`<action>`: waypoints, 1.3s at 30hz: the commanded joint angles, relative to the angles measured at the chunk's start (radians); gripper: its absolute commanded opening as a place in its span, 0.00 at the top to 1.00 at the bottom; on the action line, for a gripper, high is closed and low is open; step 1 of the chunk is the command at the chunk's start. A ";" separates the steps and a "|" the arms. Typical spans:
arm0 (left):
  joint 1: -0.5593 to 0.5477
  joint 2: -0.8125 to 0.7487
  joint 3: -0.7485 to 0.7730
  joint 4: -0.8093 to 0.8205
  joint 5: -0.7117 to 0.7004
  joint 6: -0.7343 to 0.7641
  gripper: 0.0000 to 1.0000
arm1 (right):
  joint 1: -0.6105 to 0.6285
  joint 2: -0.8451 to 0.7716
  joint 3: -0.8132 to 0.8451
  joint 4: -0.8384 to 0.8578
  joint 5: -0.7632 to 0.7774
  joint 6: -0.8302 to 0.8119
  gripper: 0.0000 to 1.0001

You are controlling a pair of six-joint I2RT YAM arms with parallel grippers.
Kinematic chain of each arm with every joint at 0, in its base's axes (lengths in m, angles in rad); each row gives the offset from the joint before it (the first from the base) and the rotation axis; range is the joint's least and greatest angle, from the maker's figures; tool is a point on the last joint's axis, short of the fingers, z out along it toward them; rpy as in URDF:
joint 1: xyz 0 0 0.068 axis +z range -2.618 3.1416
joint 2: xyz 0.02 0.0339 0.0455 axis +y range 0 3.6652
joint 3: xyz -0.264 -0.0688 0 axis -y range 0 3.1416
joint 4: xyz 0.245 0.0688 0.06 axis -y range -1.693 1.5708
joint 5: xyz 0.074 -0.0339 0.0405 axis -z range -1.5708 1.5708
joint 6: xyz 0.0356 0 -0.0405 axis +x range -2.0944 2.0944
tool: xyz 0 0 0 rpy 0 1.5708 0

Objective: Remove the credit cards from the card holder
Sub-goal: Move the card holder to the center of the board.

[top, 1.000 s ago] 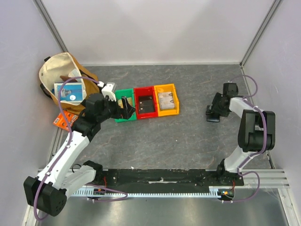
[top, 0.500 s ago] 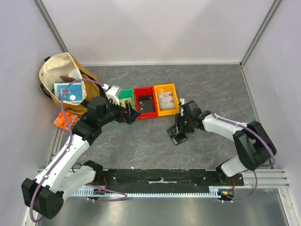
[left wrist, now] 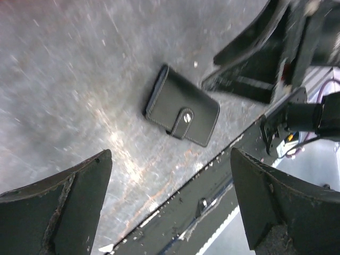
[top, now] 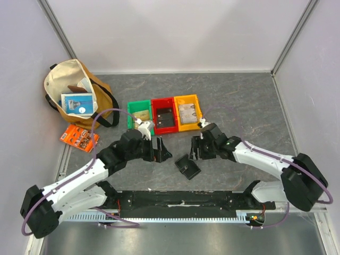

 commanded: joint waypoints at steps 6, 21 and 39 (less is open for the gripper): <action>-0.163 0.204 -0.063 0.232 -0.042 -0.265 0.10 | -0.090 -0.079 -0.151 0.059 -0.173 -0.024 0.38; -0.171 0.520 -0.012 0.347 -0.065 -0.314 0.37 | -0.024 0.013 -0.240 0.358 -0.328 0.138 0.58; -0.126 0.618 -0.036 0.396 -0.097 -0.334 0.98 | -0.043 0.148 -0.326 0.549 -0.314 0.216 0.40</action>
